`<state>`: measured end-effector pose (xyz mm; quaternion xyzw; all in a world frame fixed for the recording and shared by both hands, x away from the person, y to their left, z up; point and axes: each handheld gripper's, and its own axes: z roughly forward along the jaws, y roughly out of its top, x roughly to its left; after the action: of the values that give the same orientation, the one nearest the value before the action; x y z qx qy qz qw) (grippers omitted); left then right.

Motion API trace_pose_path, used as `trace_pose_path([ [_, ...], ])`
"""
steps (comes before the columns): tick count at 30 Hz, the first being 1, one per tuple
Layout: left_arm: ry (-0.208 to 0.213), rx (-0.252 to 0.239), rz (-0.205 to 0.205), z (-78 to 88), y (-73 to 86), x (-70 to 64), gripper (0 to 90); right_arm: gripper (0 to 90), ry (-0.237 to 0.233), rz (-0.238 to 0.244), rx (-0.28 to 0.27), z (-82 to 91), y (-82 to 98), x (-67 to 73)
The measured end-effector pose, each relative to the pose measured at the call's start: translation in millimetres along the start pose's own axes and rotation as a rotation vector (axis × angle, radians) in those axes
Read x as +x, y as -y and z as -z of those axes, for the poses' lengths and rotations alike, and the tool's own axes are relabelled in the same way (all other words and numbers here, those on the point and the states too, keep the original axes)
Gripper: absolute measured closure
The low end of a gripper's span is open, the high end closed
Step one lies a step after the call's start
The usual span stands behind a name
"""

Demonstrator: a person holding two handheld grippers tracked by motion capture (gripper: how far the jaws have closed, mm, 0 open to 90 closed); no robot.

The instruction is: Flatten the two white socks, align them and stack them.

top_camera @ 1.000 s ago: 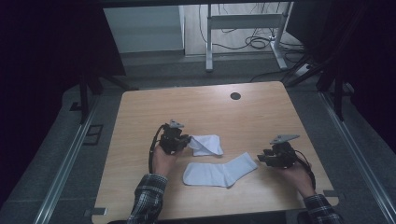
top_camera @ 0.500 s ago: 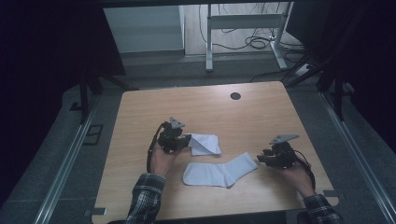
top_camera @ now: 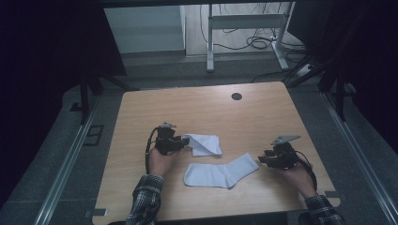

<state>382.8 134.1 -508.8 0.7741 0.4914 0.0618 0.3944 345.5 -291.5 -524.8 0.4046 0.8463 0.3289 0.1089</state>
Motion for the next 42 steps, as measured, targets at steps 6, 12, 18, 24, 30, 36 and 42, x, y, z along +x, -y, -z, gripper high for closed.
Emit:
trace_pose_path([
  [6,-0.095,-0.087,-0.095,26.5,-28.4,-17.6,76.7,54.5,-0.002,-0.001,0.002,0.1,0.5,-0.5],
  [12,-0.231,-0.023,-0.177,29.2,-18.0,-17.6,58.3,54.2,-0.003,-0.001,0.002,-0.1,0.3,-0.3],
  [18,-0.193,-0.04,-0.075,34.5,1.2,4.0,45.5,53.4,-0.002,-0.004,-0.023,5.5,-4.9,-0.3],
  [24,-0.122,-0.063,-0.027,30.2,3.7,5.3,36.4,53.1,-0.034,0.008,-0.046,4.0,-22.6,8.5],
  [30,-0.186,0.016,-0.065,1.6,15.6,-0.7,35.7,53.5,-0.062,0.033,-0.045,-8.6,-43.5,23.3],
  [36,-0.241,0.041,-0.061,-6.3,31.5,5.6,34.2,51.8,-0.108,0.033,-0.04,-29.0,-69.1,37.1],
  [42,-0.251,0.017,-0.064,-3.3,38.3,7.4,31.1,47.0,-0.139,0.053,-0.025,-57.4,-95.8,58.5],
])
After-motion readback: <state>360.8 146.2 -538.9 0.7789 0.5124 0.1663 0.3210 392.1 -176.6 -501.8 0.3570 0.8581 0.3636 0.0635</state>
